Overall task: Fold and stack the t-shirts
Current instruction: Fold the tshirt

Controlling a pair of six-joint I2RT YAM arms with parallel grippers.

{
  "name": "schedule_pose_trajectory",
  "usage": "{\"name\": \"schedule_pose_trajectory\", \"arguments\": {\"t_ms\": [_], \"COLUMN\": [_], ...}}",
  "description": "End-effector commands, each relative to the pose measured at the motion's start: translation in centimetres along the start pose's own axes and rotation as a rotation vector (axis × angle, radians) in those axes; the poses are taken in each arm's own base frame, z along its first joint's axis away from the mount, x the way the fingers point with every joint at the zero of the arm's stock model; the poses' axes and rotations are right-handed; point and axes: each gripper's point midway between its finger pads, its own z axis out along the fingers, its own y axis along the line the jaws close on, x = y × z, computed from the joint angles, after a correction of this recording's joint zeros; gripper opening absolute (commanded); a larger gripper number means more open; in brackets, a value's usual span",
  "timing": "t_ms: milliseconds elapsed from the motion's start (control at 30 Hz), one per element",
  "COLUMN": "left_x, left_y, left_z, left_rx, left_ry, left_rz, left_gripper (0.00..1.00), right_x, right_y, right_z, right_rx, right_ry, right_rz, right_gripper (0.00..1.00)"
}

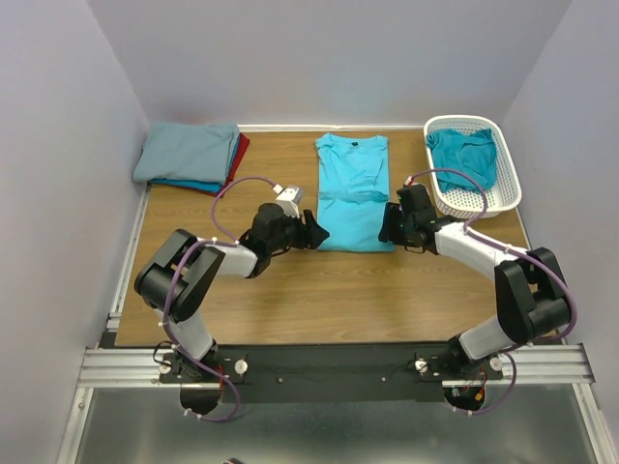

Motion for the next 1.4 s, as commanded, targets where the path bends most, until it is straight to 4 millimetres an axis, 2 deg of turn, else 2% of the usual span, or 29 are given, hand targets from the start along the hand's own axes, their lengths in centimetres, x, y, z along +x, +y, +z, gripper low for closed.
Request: {"name": "schedule_pose_trajectory", "arguments": {"t_ms": [0,300,467,667,833,967,1100,1200,1367], "left_x": [-0.2,0.9,1.2,1.7,1.8,2.0,2.7,2.9,3.1], "left_y": [-0.8,-0.6,-0.3,-0.2,-0.1,0.1,0.6,0.7,1.1], "left_z": [-0.2,-0.3,-0.3,-0.2,-0.2,-0.2,-0.1,0.1,0.3], "left_rx": [-0.019,-0.074,-0.103,-0.121,-0.127,-0.145,-0.193,-0.225,-0.257], "left_ry": [-0.016,0.003,0.012,0.025,0.029,0.035,0.058,0.071,0.072], "left_rz": [-0.006,-0.009,-0.007,-0.001,0.005,0.005,0.014,0.030,0.027], "left_gripper": [0.65,0.64,0.64,0.64,0.64,0.64,0.57,0.56,0.47], "right_x": [1.3,3.2,3.8,4.7,4.6,5.0,5.2,5.4,5.6], "right_y": [-0.4,-1.3,-1.6,-2.4,-2.6,-2.6,-2.6,-2.6,-2.5], "right_z": [-0.3,0.1,0.5,1.3,1.8,2.0,1.9,1.8,1.8], "right_rx": [-0.006,0.023,0.040,0.076,0.093,0.087,0.081,0.079,0.073], "right_ry": [0.020,0.059,0.079,0.104,0.103,0.116,0.121,0.123,0.129], "right_rz": [0.041,0.055,0.059,0.052,0.044,0.043,0.041,0.041,0.040], "right_gripper": [0.65,0.57,0.49,0.47,0.45,0.24,0.17,0.16,0.14]}}
